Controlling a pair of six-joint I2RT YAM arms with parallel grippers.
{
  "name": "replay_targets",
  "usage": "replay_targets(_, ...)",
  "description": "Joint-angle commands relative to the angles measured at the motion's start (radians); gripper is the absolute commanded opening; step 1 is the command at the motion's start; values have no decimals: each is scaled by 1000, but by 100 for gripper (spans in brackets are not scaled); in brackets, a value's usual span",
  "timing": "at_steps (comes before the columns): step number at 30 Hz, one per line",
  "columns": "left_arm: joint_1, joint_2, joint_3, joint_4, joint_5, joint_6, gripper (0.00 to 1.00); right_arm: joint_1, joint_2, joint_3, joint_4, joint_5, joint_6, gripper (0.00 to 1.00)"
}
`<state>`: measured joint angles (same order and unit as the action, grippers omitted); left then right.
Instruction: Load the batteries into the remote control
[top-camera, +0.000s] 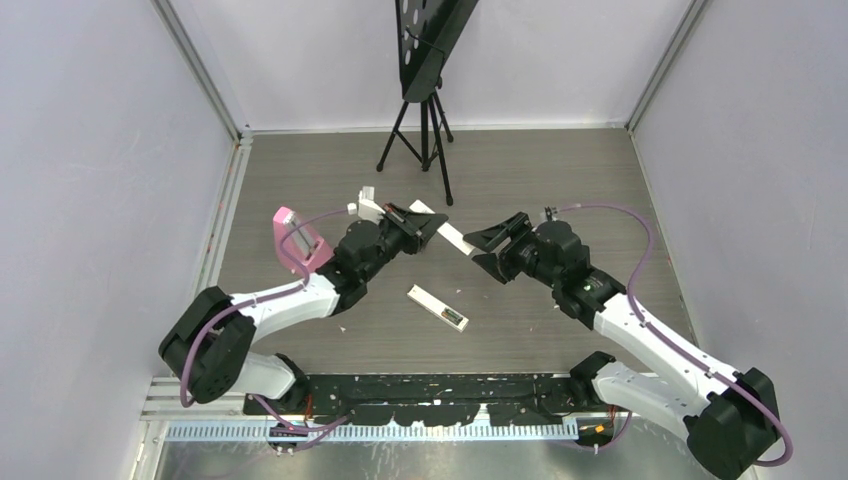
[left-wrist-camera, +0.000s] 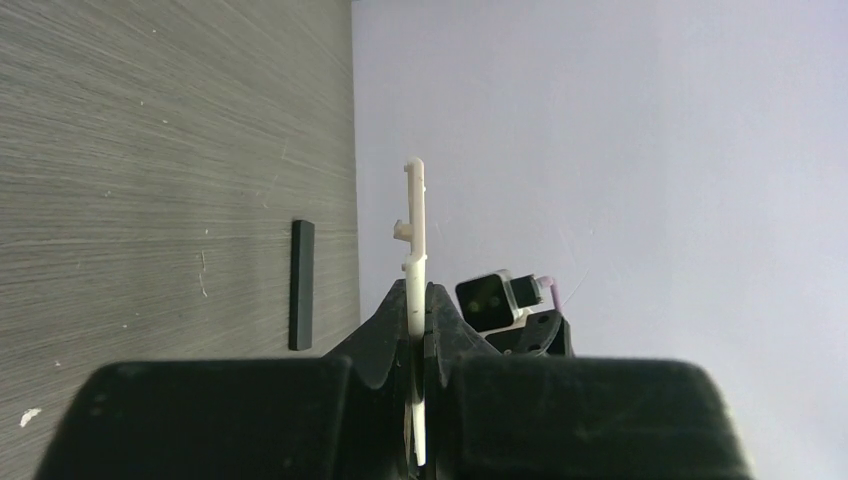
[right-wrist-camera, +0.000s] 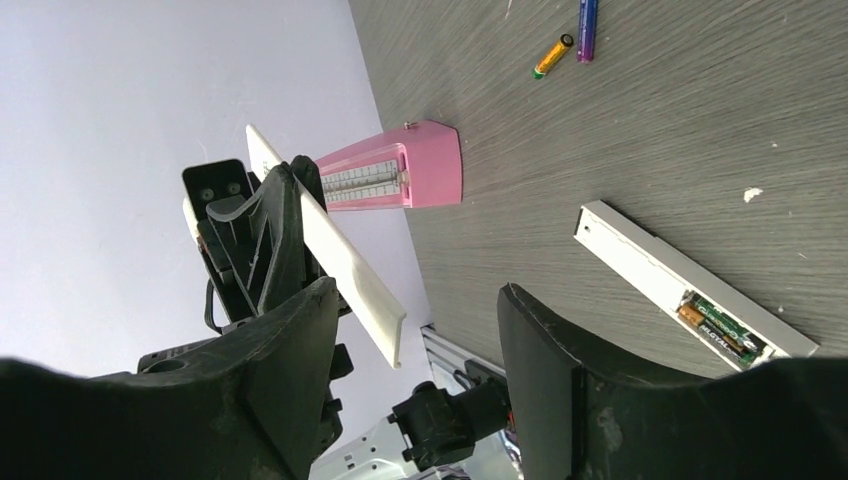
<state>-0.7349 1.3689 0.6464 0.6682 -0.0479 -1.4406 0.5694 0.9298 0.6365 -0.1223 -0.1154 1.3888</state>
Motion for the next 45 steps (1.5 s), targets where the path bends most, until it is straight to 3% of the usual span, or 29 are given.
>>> replay_targets(1, 0, -31, -20, 58, -43, -36, 0, 7, -6, -45, 178, 13, 57, 63)
replay_targets(11, 0, -16, -37, 114, -29, -119, 0, 30, 67, -79, 513, -70, 103, 40)
replay_targets(16, 0, -4, -39, 131, -10, -120, 1, 32, 50, -89, 551, -72, 92, 15)
replay_targets(18, 0, -7, -45, 132, -6, -102, 14, 32, 40, -90, 525, -63, 76, 3)
replay_targets(20, 0, -27, -56, 115, -6, -50, 33, 32, 30, -91, 483, -53, 55, 1)
replay_targets(23, 0, -93, -60, -38, -10, 65, 56, 31, 11, -89, 428, -46, 19, 0)
replay_targets(25, 1, -160, -46, -217, -12, 180, 71, 30, -2, -56, 314, -41, -33, 0)
replay_targets(28, 12, -247, -13, -519, -6, 336, 83, 30, 8, 13, 135, -66, -143, 0)
replay_targets(32, 73, -339, 50, -841, 12, 523, 90, 31, 106, 119, -30, -299, -342, 0)
replay_targets(35, 165, -394, 58, -945, 96, 608, 92, 39, 180, 162, -123, -465, -480, 0)
replay_targets(40, 306, -402, 42, -966, 218, 662, 92, 47, 236, 253, -404, -433, -750, 0)
replay_targets(45, 356, -291, 61, -970, 308, 688, 89, 47, 271, 296, -549, -445, -856, 0)
